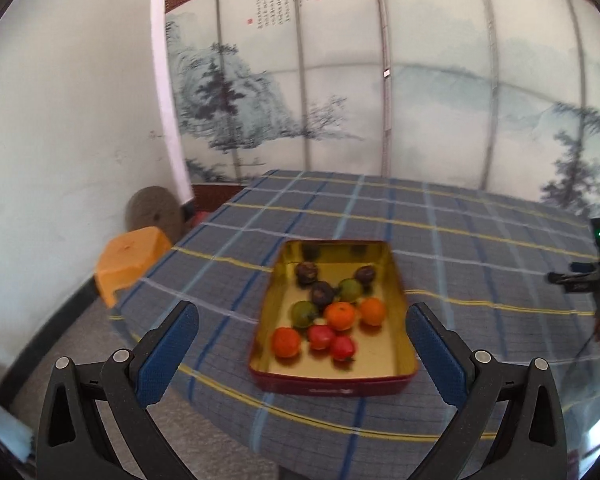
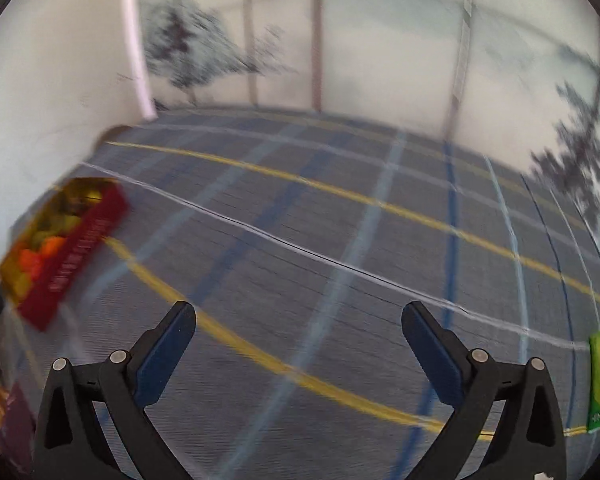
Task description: Organize fruits
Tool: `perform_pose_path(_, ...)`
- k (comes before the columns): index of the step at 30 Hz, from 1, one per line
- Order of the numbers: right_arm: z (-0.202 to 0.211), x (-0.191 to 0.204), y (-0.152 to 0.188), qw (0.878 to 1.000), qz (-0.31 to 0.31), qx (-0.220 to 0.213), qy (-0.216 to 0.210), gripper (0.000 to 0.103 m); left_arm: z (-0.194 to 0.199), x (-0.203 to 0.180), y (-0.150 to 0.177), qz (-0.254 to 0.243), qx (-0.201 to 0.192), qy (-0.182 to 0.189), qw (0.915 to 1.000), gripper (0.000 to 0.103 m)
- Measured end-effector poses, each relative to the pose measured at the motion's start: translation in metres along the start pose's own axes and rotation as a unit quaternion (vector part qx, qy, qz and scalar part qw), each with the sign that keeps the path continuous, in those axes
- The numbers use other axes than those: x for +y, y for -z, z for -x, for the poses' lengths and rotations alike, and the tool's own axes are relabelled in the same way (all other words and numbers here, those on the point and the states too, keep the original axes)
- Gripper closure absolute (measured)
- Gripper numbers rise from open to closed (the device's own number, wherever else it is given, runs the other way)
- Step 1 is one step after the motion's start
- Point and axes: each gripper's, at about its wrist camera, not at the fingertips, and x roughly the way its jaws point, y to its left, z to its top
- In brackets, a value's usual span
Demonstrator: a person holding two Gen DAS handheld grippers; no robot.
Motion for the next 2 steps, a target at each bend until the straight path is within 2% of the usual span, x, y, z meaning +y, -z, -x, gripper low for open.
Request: perform_pose_path(2,-0.019,-0.027,-0.002,0.999,-0.019,0.025,0.016,0.0,-0.009,-0.001,-0.003,-0.009,0.011,-0.019,0.9997,0.0)
